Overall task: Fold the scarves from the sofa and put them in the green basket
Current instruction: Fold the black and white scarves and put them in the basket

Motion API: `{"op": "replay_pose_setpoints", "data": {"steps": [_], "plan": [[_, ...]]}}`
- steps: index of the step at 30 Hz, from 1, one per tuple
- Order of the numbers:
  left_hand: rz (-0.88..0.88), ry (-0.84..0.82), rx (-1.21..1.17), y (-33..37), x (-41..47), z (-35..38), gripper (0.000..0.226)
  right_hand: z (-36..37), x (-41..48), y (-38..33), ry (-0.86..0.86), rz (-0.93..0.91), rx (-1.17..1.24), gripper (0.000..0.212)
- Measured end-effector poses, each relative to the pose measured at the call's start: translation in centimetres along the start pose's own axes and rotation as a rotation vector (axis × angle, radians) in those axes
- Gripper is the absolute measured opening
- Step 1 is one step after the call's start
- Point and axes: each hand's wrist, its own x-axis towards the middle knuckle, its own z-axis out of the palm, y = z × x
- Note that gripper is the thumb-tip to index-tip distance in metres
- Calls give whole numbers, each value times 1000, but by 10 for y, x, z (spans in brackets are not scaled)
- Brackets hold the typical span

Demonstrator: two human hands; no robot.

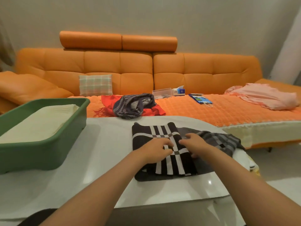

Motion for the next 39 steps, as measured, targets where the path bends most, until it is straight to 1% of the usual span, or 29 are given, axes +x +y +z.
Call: {"op": "replay_pose_setpoints", "data": {"steps": [1, 2, 4, 6, 9, 13, 15, 17, 19, 20, 21, 23, 24, 25, 26, 28, 30, 32, 33, 35, 37, 39], "plan": [[30, 10, 149, -5, -3, 5, 49, 1, -2, 2, 17, -49, -73, 70], [55, -11, 246, -10, -7, 9, 63, 2, -4, 3, 31, -94, -117, 72], [59, -109, 353, -18, -16, 15, 88, 6, -6, 2, 21, -145, -150, 71], [36, -177, 449, -24, -22, 18, 97, 11, -6, 3, -14, -168, -198, 68], [-9, -207, 529, -29, -30, 15, 93, 17, -8, 3, -16, -205, -240, 71], [-126, -229, 565, -38, -42, -5, 85, 33, -10, -7, -73, -268, -196, 69], [-204, -240, 521, -45, -50, -21, 79, 45, -14, -15, -124, -301, -163, 68], [-300, -238, 426, -51, -58, -38, 67, 57, -15, -24, -170, -330, -134, 70], [-415, -202, 387, -59, -64, -53, 54, 69, -18, -34, -218, -360, -123, 70], [-470, -174, 401, -63, -65, -58, 55, 75, -19, -39, -237, -378, -125, 68], [-527, -150, 432, -68, -67, -63, 64, 80, -21, -43, -247, -395, -132, 65], [-626, -127, 538, -79, -72, -67, 90, 87, -24, -50, -250, -429, -162, 55], [-647, -122, 611, -84, -74, -68, 97, 89, -25, -53, -256, -442, -185, 49], [-647, -106, 678, -89, -76, -68, 98, 89, -26, -55, -263, -451, -215, 43], [-634, -77, 723, -93, -77, -67, 95, 88, -27, -56, -270, -457, -250, 39], [-562, 6, 724, -93, -76, -66, 79, 82, -29, -59, -271, -462, -345, 41], [-405, 67, 636, -86, -68, -63, 58, 72, -27, -60, -235, -468, -460, 46], [-211, 85, 508, -71, -59, -53, 42, 59, -21, -55, -157, -477, -645, 45], [-129, 79, 447, -62, -55, -48, 39, 51, -17, -50, -110, -481, -757, 42], [-18, 26, 365, -43, -48, -34, 39, 36, -7, -37, -35, -484, -969, 34], [5, -45, 333, -27, -41, -19, 43, 23, 0, -26, 9, -484, -1102, 29], [3, -48, 376, -15, -33, -4, 41, 13, 0, -19, 43, -487, -1174, 30]]}}
